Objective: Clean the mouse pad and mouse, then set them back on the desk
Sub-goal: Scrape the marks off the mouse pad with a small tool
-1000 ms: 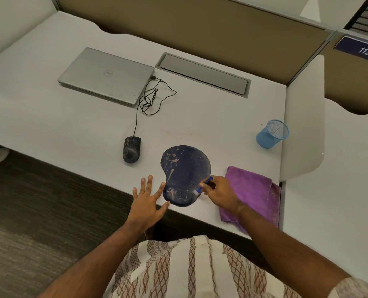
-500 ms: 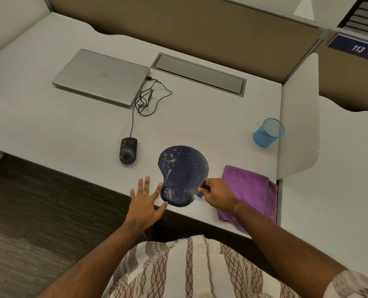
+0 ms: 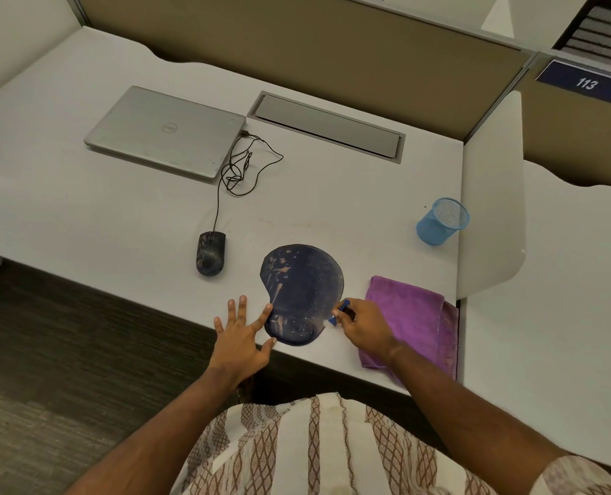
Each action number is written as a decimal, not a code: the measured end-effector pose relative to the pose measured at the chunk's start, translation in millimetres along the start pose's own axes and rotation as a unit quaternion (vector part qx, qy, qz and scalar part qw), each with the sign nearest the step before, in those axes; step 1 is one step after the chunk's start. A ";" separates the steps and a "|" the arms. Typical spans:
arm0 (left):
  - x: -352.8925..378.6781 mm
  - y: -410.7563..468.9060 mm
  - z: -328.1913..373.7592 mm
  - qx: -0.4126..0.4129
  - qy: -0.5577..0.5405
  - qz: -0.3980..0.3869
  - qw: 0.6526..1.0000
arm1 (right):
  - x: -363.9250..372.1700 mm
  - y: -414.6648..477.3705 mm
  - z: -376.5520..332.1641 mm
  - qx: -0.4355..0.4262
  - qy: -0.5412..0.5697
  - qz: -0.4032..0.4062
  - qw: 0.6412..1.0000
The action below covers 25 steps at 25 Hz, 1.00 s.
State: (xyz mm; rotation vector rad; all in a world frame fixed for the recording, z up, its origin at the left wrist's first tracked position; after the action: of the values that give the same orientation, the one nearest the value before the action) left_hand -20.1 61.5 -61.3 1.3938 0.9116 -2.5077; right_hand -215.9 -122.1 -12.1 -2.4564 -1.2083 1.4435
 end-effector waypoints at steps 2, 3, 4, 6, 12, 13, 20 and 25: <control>-0.6 0.4 0.6 0.000 -0.005 -0.003 1.000 | -6.0 0.3 -5.8 -0.008 0.017 0.025 0.999; -0.8 0.7 0.7 0.000 -0.003 -0.004 1.000 | -5.4 -0.5 -15.3 -0.022 0.033 0.033 0.999; -0.4 1.1 0.9 0.000 0.000 -0.005 1.000 | -2.1 -1.5 -25.8 -0.035 0.046 0.031 0.998; -0.1 1.4 1.5 -0.002 0.004 -0.008 1.000 | 10.2 -3.1 -40.3 -0.053 0.045 0.006 0.998; -2.2 1.4 2.3 -0.007 0.006 -0.008 1.000 | -8.6 9.4 -6.5 -0.010 -0.023 0.043 0.999; -2.2 1.4 2.8 -0.006 0.006 -0.007 1.000 | -14.0 9.5 -5.3 -0.009 -0.017 0.061 0.998; -2.8 1.6 2.6 -0.004 0.010 -0.007 1.000 | 19.5 -9.9 -34.0 -0.077 0.027 0.018 0.997; -2.8 0.7 2.2 -0.004 0.013 -0.007 1.000 | -12.5 18.4 0.8 -0.026 -0.004 0.064 0.998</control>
State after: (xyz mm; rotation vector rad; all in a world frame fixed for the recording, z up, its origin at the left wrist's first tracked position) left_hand -19.8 59.2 -58.5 1.4262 0.9385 -2.4996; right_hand -208.7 -143.2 -10.9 -2.6080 -1.1223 1.4724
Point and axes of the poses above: each hand's wrist, its own y-axis towards the middle knuckle, its own x-axis out of the palm, z = x × y, the point moved 4 cm from there along y, towards the middle knuckle, and after that the axes turned 8 degrees about -y, right-handed, at the moved point
